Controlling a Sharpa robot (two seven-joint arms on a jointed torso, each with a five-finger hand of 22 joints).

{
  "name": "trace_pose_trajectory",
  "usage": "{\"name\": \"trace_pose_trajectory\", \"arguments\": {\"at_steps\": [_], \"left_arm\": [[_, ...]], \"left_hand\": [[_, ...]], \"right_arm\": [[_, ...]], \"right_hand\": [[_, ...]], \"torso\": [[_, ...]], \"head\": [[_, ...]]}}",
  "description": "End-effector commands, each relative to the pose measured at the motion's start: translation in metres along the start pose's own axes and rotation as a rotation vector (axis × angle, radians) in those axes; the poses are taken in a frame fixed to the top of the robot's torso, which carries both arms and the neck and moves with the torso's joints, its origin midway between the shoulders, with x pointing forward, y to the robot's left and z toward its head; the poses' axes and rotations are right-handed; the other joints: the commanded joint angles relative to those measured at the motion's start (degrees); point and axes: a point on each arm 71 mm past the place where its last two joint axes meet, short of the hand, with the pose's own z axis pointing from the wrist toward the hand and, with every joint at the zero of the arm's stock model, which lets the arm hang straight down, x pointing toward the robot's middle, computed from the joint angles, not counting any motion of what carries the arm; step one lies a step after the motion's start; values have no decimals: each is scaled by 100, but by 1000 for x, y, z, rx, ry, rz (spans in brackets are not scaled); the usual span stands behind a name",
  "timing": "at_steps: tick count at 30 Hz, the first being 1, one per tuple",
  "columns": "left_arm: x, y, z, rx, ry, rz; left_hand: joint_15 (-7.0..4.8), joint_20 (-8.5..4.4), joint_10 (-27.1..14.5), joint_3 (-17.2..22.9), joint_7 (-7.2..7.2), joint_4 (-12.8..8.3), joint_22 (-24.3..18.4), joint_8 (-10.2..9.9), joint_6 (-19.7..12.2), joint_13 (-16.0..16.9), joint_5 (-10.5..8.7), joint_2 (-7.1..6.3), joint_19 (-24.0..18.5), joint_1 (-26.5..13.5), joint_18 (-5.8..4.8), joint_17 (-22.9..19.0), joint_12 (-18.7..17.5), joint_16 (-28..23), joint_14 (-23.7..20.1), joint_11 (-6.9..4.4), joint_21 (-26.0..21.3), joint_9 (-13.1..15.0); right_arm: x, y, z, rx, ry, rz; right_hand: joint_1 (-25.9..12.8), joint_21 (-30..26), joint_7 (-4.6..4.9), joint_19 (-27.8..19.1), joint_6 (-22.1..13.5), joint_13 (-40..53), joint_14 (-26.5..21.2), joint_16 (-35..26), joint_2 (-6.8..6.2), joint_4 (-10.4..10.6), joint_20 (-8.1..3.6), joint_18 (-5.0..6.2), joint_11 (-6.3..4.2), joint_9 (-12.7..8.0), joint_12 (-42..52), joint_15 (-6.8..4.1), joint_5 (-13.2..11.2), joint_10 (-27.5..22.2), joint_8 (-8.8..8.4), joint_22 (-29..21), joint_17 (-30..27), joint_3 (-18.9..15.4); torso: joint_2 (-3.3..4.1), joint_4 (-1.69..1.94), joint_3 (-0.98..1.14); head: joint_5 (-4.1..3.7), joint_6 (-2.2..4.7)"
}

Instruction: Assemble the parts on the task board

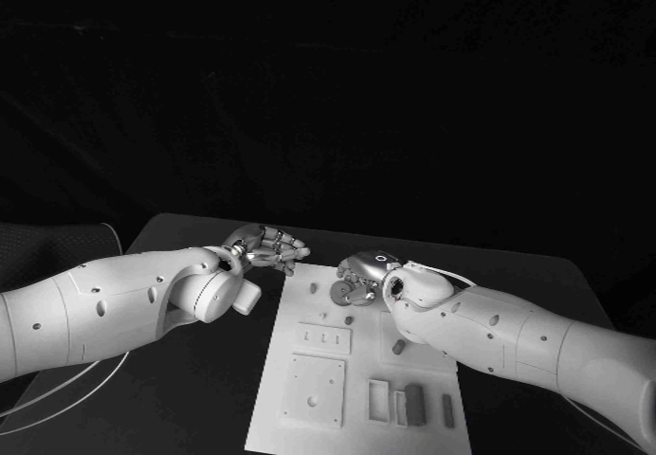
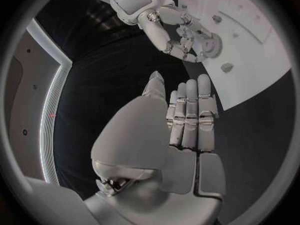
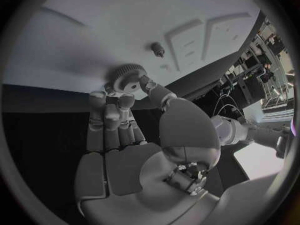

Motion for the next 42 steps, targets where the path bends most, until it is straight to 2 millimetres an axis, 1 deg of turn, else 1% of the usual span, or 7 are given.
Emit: {"name": "trace_pose_trajectory", "arguments": {"at_steps": [1, 8, 16, 19, 25, 28, 42], "left_arm": [[1, -2, 0, 10, 8, 1], [0, -1, -1, 10, 7, 0], [-1, -1, -2, 9, 4, 0], [-1, -1, -2, 9, 5, 0], [-1, -1, -2, 8, 4, 0], [-1, -1, -2, 8, 4, 0], [-1, -1, -1, 8, 5, 0]], "left_hand": [[9, -33, -48, -31, 33, 6, 8, -39, -25, -6, -4, -12, 7, -14, 109, 7, -33, -37, -31, 7, -22, 7], [9, -33, -48, -31, 33, 5, 9, -39, -25, -6, -4, -12, 7, -14, 109, 7, -33, -37, -31, 7, -23, 8], [9, -33, -47, -31, 33, 5, 9, -39, -24, -6, -4, -11, 7, -13, 109, 7, -33, -37, -31, 7, -24, 9], [9, -33, -47, -31, 33, 6, 10, -39, -24, -6, -4, -10, 8, -14, 109, 7, -33, -37, -31, 7, -24, 9], [11, -31, -47, -31, 34, 12, 12, -39, -22, -6, -4, 1, 9, -33, 107, 7, -34, -38, -31, 9, -26, 12], [11, -30, -48, -31, 34, 12, 13, -39, -22, -6, -4, 6, 10, -45, 106, 7, -35, -38, -30, 9, -27, 13], [12, -31, -49, -30, 34, 11, 15, -40, -23, -7, -4, 12, 10, -59, 107, 7, -36, -39, -32, 10, -30, 14]], "right_arm": [[0, 1, 0, -10, 2, -1], [0, -1, -1, -8, 0, -1], [1, -2, -2, -15, 14, 5], [2, -2, -2, -13, 21, 9], [2, -6, -3, 3, 31, 9], [3, -6, -3, 2, 35, 13], [2, -9, -6, -1, 20, 22]], "right_hand": [[-7, 37, -30, 13, -30, -7, -1, 27, 73, -45, -45, 168, -12, 10, 37, -35, -8, -46, 33, 77, -10, 5], [-10, 38, -30, 12, -30, -8, -1, 27, 79, -57, -44, 168, -13, 13, 38, -36, -8, -46, 37, 77, -11, -1], [15, 45, -41, 8, 107, -16, 4, 33, 212, -125, -41, 168, -23, 54, 47, -44, -5, -37, 133, 77, -18, 3], [8, 46, -35, 4, 201, -19, 4, 35, 304, -128, -38, 168, -17, 74, 50, -41, -4, -36, 190, 77, -22, 4], [-105, 42, 12, -4, 345, -29, 0, 35, 700, -19, -18, 168, 26, 91, 50, -5, 2, -41, 261, 71, -29, 26], [-141, 41, 18, -15, 378, -32, -3, 37, 772, -14, -12, 168, 34, 83, 54, 8, 13, -45, 269, 73, -31, 34], [-184, 51, 8, -22, 453, -35, -3, 46, 774, -45, -6, 168, 24, 67, 65, 2, 19, -47, 287, 81, -33, 44]], "torso": [[0, 1, -3], [0, 0, -2], [0, 1, -2], [0, 0, -1], [1, -1, 0], [1, 0, -2], [0, 1, -2]], "head": [[-6, -4], [-14, 1], [-7, -6], [-9, -11], [-16, -17], [-19, -17], [-20, -7]]}}
